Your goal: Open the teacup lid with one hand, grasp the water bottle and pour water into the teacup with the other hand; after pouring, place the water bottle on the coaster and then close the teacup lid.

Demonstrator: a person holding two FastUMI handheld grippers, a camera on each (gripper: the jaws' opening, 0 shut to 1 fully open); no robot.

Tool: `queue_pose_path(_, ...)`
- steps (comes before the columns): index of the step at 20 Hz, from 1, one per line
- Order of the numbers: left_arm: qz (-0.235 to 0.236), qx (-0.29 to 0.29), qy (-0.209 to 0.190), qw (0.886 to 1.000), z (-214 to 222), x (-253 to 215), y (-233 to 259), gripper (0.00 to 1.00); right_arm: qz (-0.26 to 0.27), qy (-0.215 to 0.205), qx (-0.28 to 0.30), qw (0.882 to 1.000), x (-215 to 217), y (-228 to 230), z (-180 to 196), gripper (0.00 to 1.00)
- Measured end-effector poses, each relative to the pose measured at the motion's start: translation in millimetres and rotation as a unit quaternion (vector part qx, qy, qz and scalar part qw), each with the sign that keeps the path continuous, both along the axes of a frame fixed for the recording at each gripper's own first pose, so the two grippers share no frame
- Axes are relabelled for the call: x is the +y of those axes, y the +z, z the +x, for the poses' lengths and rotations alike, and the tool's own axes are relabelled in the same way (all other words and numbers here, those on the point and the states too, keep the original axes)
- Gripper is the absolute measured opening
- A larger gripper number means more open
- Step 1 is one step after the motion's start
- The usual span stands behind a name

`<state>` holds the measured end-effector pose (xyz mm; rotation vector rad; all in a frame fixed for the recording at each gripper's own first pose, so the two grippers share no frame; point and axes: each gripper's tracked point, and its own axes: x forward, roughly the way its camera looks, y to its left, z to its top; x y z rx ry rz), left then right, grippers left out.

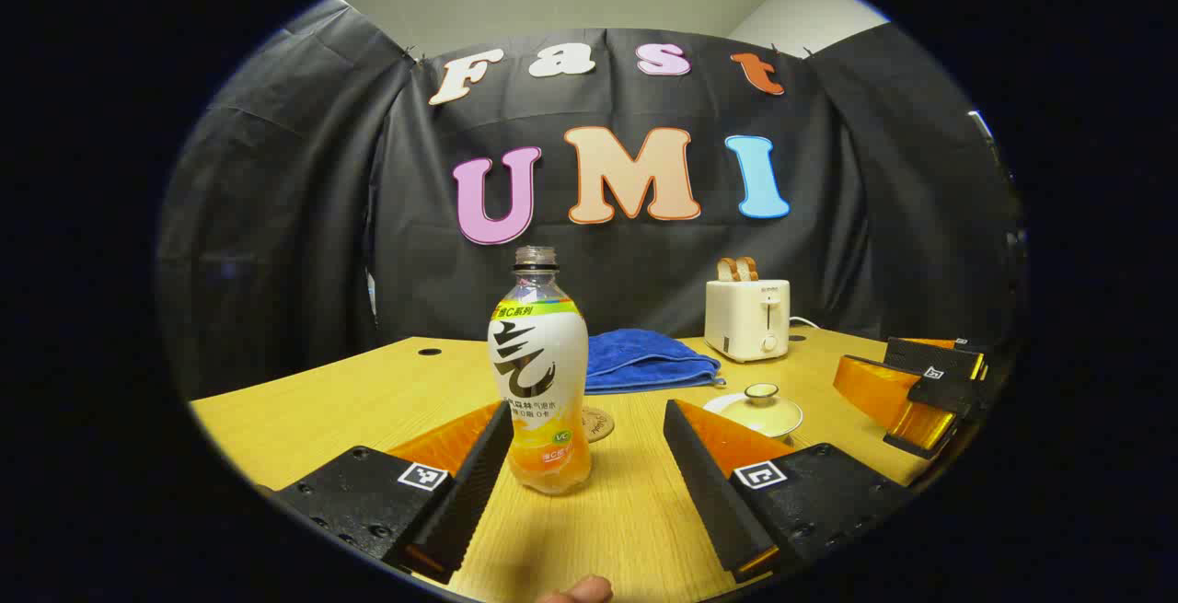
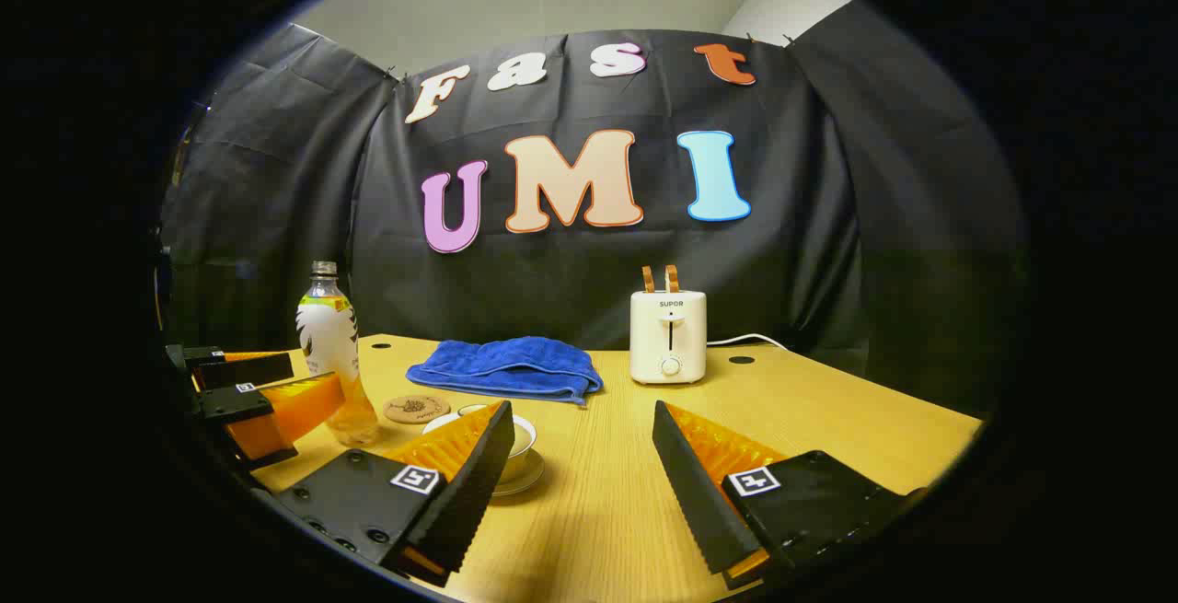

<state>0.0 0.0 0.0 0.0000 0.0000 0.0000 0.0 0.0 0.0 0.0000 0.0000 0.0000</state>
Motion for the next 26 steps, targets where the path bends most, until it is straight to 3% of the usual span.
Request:
queue_pose_path(1, 0.0, 0.001, 0.003, 1.0, 0.4, 1.3, -1.3, 0.96, 0.001, 0.003, -0.002, 1.0, 1.0, -0.3, -0.6, 0.94)
queue_pose_path(2, 0.0, -0.001, 0.007, 1.0, -0.3, 3.1, -0.3, 0.96, 0.001, 0.005, -0.001, 1.0, 1.2, 0.0, 0.0, 1.0)
queue_pose_path(3, 0.0, 0.001, 0.012, 1.0, 0.5, 4.3, -1.7, 0.96, 0.0, 0.006, -0.001, 1.0, 1.0, -0.9, -0.1, 0.94)
queue_pose_path(8, 0.001, -0.002, 0.018, 1.0, 0.5, 6.5, -0.3, 0.96, 0.001, 0.025, -0.002, 1.0, 5.1, 0.1, -2.9, 0.94)
queue_pose_path(9, 0.001, 0.0, 0.021, 1.0, 1.0, 7.9, -1.7, 0.96, 0.001, 0.027, 0.0, 1.0, 5.9, -0.2, -2.1, 1.0)
queue_pose_path(11, 0.0, 0.0, 0.025, 1.0, 0.1, 9.4, -1.5, 0.96, 0.001, 0.031, 0.0, 1.0, 6.9, 0.3, -3.1, 0.94)
queue_pose_path(16, 0.002, 0.002, 0.033, 0.999, 0.2, 12.0, -2.4, 0.96, 0.002, 0.043, 0.001, 0.999, 11.8, 0.0, -3.6, 0.95)
queue_pose_path(24, 0.001, 0.0, 0.032, 0.999, 0.2, 11.9, -1.6, 0.96, 0.002, 0.041, 0.002, 0.999, 13.1, -1.9, -2.0, 0.94)
queue_pose_path(25, 0.001, -0.001, 0.032, 0.999, 0.2, 12.0, -1.6, 0.96, 0.002, 0.041, 0.002, 0.999, 13.3, -2.5, -2.3, 0.97)
queue_pose_path(26, 0.001, -0.002, 0.032, 0.999, 1.0, 11.7, -0.6, 0.96, 0.002, 0.041, 0.002, 0.999, 13.5, -2.2, -2.0, 0.94)
